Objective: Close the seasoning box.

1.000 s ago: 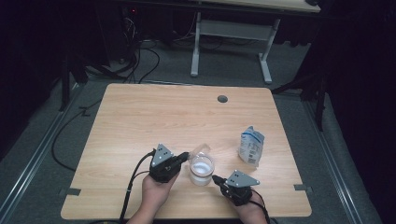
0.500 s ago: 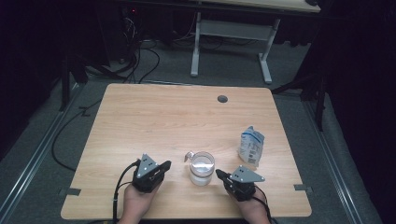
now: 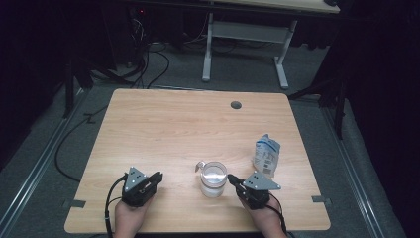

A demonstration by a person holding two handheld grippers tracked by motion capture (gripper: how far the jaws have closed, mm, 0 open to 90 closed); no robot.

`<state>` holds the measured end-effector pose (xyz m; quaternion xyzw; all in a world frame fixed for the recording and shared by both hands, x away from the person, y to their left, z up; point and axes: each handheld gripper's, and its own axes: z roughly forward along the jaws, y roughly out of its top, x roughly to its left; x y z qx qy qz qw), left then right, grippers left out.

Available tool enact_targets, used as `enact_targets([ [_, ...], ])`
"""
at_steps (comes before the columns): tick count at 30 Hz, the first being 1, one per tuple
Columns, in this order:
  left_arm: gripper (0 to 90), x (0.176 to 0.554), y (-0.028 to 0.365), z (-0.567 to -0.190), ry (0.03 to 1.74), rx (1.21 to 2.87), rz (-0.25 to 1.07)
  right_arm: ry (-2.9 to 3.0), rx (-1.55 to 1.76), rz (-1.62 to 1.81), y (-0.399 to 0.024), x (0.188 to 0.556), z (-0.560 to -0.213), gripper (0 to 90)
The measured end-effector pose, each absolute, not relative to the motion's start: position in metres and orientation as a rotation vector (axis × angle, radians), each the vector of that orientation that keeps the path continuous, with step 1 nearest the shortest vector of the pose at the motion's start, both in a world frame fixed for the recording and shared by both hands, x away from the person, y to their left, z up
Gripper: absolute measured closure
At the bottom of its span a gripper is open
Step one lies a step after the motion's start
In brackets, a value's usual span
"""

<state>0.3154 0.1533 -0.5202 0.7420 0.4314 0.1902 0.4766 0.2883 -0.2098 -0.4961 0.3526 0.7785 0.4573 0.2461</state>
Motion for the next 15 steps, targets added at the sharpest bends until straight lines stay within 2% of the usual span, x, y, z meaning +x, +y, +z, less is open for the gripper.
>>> enact_targets([
  [10, 81.5, 0.317, 0.161, -0.52, 1.077, 1.794, 0.465, 2.195, 0.855, 1.301, -0.186, 0.277, -0.497, 90.0],
  [15, 81.3, 0.317, 0.168, -0.52, 1.095, 1.777, 0.475, 2.157, 0.904, 1.286, -0.19, 0.288, -0.497, 90.0],
])
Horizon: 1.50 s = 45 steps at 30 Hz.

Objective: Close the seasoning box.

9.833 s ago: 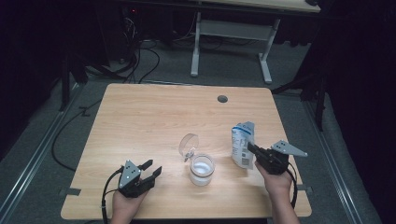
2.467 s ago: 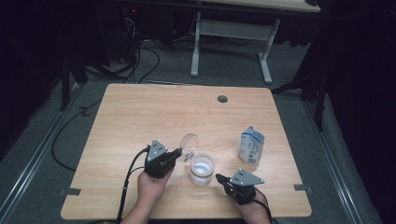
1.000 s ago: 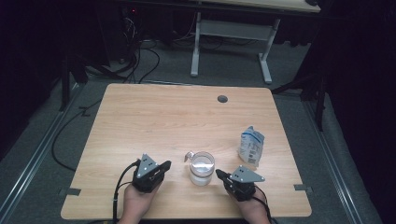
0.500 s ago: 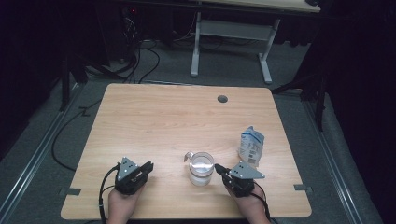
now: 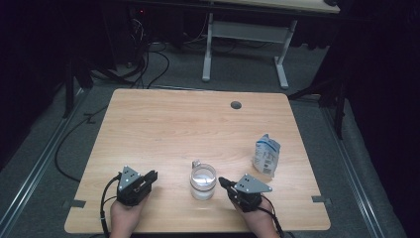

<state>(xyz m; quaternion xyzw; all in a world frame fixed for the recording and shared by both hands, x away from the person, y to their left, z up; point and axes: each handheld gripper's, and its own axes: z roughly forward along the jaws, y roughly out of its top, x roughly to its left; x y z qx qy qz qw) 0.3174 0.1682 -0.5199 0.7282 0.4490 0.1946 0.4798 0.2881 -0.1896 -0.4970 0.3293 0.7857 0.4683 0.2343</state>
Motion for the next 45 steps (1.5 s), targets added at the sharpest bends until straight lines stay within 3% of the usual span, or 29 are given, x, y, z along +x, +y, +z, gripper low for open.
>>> enact_targets([
  [27, 80.8, 0.317, 0.183, -0.52, 1.137, 1.754, 0.488, 2.213, 0.762, 1.311, -0.158, 0.269, -0.495, 89.7],
  [36, 79.8, 0.319, 0.179, -0.523, 1.113, 1.776, 0.471, 2.151, 0.888, 1.292, -0.184, 0.286, -0.498, 80.9],
  [41, 78.6, 0.317, 0.176, -0.523, 1.098, 1.791, 0.472, 2.082, 1.029, 1.223, -0.218, 0.299, -0.511, 68.3],
  [45, 77.6, 0.317, 0.173, -0.524, 1.086, 1.814, 0.473, 2.031, 1.1, 1.213, -0.251, 0.299, -0.513, 65.7],
])
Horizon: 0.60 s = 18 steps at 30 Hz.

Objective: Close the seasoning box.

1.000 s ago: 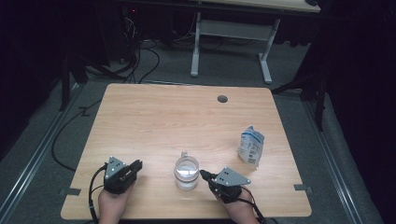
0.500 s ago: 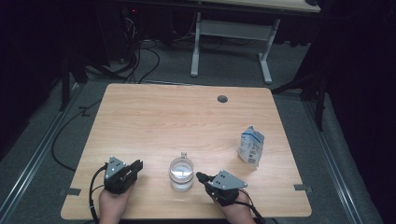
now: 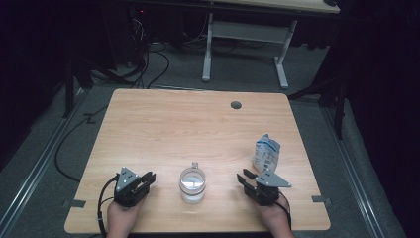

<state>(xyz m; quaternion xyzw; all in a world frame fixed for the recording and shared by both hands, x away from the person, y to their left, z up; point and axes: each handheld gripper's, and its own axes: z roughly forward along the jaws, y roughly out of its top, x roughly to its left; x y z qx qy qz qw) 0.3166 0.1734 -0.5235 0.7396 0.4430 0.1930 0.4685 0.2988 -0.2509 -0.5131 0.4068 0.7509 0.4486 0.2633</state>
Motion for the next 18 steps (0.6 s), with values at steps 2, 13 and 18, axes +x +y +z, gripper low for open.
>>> enact_targets([
  [2, 76.0, 0.315, 0.173, -0.523, 1.086, 1.811, 0.477, 2.003, 1.121, 1.201, -0.268, 0.296, -0.513, 64.3],
  [13, 69.7, 0.311, 0.173, -0.52, 1.089, 1.818, 0.502, 1.938, 1.155, 1.199, -0.299, 0.282, -0.511, 62.2],
  [18, 68.9, 0.312, 0.172, -0.52, 1.086, 1.821, 0.509, 1.962, 1.144, 1.19, -0.295, 0.283, -0.514, 62.1],
])
